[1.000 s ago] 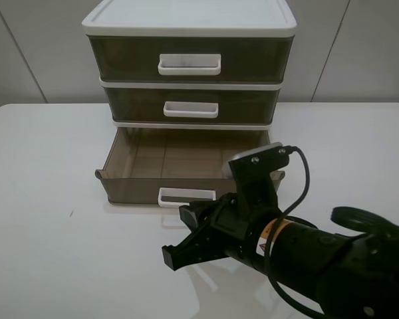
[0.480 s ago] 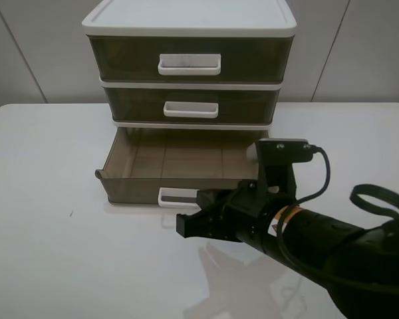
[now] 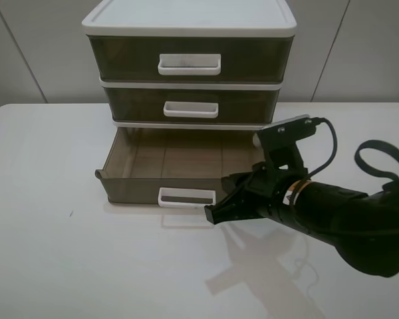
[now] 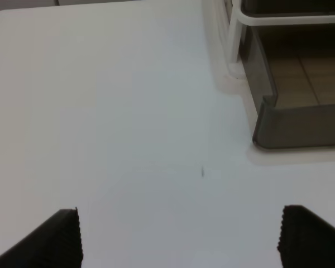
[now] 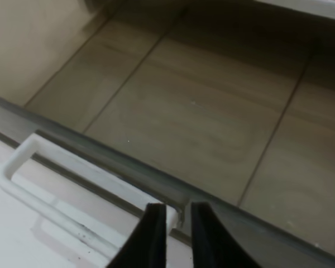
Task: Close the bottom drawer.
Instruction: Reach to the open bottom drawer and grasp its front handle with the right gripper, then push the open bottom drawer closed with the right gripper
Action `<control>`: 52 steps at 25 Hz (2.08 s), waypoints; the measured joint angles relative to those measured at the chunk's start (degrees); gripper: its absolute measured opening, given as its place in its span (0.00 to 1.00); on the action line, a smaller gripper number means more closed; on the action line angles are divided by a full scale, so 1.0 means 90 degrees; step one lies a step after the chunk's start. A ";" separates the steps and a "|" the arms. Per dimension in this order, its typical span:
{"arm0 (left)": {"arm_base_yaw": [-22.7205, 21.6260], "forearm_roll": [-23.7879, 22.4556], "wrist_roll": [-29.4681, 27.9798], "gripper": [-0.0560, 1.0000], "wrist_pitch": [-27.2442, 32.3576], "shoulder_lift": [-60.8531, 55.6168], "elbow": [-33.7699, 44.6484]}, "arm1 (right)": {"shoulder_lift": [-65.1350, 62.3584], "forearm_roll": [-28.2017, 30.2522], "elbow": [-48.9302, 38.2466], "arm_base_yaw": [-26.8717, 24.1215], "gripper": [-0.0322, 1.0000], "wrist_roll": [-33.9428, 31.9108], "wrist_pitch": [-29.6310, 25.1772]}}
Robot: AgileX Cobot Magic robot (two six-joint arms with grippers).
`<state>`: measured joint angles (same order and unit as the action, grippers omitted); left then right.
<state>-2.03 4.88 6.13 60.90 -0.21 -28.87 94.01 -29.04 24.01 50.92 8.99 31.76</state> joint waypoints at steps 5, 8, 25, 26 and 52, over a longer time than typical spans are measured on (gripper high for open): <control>0.0000 0.0000 0.0000 0.73 0.0000 0.0000 0.0000 | 0.0428 0.0652 0.0006 0.0172 0.05 0.0000 0.0581; 0.0000 0.0000 0.0000 0.73 0.0000 0.0000 0.0000 | 0.0632 0.0750 0.0012 0.0311 0.05 -0.0025 0.1106; 0.0000 0.0000 0.0000 0.73 0.0000 0.0000 0.0000 | 0.1951 0.1990 0.0018 0.0520 0.05 -0.0508 0.2944; 0.0000 0.0000 0.0000 0.73 0.0000 0.0000 0.0000 | 0.2029 0.1967 0.0018 0.0520 0.05 -0.0508 0.3050; 0.0000 0.0000 0.0000 0.73 0.0000 0.0000 0.0000 | 0.2432 0.0997 0.0558 0.0374 0.05 -0.0534 0.2928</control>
<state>-2.03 4.88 6.13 60.90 -0.21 -28.87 115.90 -20.06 29.04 54.28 4.18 58.11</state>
